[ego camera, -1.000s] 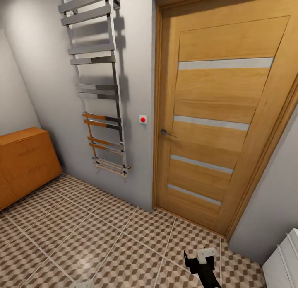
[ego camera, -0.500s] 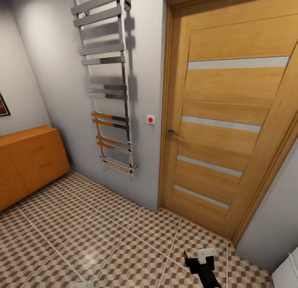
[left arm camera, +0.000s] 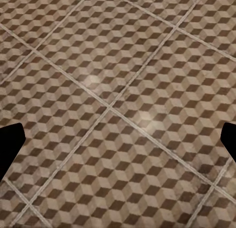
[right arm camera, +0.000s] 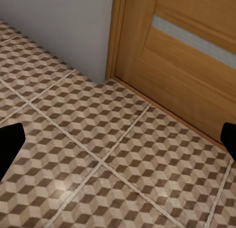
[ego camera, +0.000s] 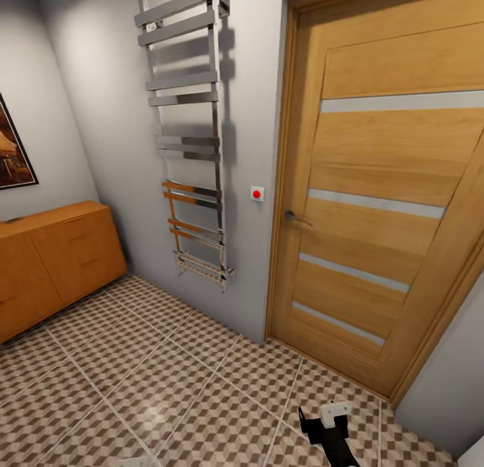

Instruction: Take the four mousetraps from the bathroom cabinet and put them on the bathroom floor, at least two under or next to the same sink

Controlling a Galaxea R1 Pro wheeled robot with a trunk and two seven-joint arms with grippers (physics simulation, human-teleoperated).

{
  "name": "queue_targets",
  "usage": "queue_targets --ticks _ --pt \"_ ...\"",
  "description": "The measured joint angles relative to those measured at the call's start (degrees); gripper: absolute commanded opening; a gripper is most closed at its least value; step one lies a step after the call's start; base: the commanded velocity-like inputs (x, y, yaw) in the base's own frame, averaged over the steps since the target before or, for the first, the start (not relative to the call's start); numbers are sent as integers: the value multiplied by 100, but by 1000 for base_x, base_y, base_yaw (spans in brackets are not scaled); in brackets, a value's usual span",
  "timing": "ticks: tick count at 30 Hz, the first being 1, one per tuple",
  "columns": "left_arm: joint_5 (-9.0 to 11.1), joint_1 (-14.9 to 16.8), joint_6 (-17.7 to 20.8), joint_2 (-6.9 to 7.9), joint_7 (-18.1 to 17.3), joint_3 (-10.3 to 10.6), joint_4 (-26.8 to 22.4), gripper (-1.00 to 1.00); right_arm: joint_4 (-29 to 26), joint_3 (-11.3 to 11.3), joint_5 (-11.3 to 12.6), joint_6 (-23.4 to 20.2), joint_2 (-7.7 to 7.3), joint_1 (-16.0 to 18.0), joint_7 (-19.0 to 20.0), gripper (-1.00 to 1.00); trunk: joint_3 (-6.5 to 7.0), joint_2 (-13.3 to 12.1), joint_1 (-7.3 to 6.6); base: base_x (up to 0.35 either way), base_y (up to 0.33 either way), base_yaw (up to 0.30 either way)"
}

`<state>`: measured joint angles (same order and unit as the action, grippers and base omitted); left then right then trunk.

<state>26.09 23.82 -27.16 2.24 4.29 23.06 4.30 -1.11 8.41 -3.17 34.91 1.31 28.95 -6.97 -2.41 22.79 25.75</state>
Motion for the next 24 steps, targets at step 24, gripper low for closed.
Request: queue_targets --ticks 24 --pt "0 2 0 0 -1 1 0 100 0 0 0 0 0 0 -4 100 0 0 0 0 0 128"
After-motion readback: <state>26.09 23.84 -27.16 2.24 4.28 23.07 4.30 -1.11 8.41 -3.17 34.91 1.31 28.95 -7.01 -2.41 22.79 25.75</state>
